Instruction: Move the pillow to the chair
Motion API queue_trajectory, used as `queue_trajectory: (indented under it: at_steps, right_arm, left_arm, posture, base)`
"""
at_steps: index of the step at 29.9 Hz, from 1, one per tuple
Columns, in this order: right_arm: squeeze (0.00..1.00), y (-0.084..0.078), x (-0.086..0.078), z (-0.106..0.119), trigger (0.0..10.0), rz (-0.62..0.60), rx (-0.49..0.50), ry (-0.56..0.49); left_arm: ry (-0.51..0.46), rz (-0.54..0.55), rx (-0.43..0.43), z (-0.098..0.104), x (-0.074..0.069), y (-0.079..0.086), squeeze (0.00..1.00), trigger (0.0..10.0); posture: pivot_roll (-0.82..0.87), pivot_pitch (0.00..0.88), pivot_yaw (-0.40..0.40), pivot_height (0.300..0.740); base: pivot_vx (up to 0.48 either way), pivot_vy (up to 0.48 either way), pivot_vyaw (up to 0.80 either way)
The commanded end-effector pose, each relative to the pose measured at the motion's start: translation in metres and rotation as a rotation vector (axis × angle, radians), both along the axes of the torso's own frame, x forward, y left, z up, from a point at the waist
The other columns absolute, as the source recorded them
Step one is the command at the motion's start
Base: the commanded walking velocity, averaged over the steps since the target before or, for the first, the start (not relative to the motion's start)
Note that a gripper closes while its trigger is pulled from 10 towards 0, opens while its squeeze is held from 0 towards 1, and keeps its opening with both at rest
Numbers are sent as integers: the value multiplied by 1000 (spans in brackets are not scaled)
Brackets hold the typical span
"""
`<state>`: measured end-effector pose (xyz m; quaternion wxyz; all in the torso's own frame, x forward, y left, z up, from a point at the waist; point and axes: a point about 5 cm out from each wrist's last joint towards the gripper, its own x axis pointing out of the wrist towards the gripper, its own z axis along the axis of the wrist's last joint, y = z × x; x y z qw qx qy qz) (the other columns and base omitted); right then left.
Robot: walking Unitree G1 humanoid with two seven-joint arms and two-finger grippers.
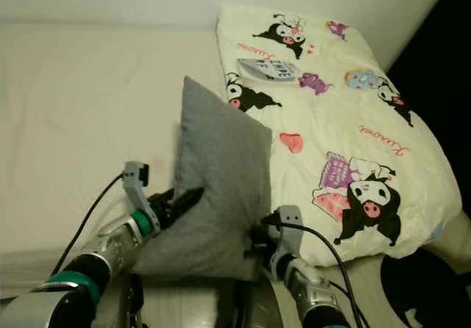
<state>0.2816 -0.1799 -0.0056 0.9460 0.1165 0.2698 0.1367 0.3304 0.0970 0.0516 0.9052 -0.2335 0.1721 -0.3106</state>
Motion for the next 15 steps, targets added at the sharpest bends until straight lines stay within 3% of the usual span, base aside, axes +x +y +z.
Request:
queue_trajectory:
  at_steps: [1, 3, 6, 9, 10, 12, 13, 15]
  right_arm:
    - [0, -7, -15, -15, 0, -16, -7, 84]
    - [0, -6, -15, -14, 0, -13, -6, 82]
    - [0, -4, -13, -13, 0, -7, -2, 80]
    - [0, -4, -13, -13, 0, -7, -1, 80]
    - [0, -3, -13, -13, 0, -4, 0, 78]
    - [0, -3, -13, -13, 0, -1, 1, 77]
    - [0, -2, -13, -13, 0, 1, 1, 77]
    - [0, -2, -13, -13, 0, 1, 2, 77]
  left_arm:
    - [62, -50, 29, -11, -8, -13, 0, 10000]
    - [78, -46, 39, -13, -9, -12, 0, 10000]
    - [112, -99, 189, -25, -17, -11, 0, 10000]
    - [105, -129, 230, -28, -19, -11, 0, 10000]
    - [98, -126, 243, -27, -19, -11, 0, 5765]
    - [93, -112, 254, -27, -18, -11, 0, 5765]
    - [88, -96, 255, -26, -17, -10, 0, 0]
    - [84, -87, 255, -25, -16, -9, 0, 0]
  posture:
    - [-76, 68, -46, 595]
    - [-76, 68, -48, 595]
    - [-74, 69, -48, 595]
    - [-72, 68, -50, 595]
    - [-71, 68, -52, 595]
    - [-71, 68, -52, 595]
    - [-71, 68, -52, 595]
    - [-71, 68, -52, 595]
  base:
    - [0, 0, 0]
    - [0, 0, 0]
    - [0, 0, 0]
    - [0, 0, 0]
    - [0, 0, 0]
    - [0, 0, 0]
    - [0, 0, 0]
    - [0, 0, 0]
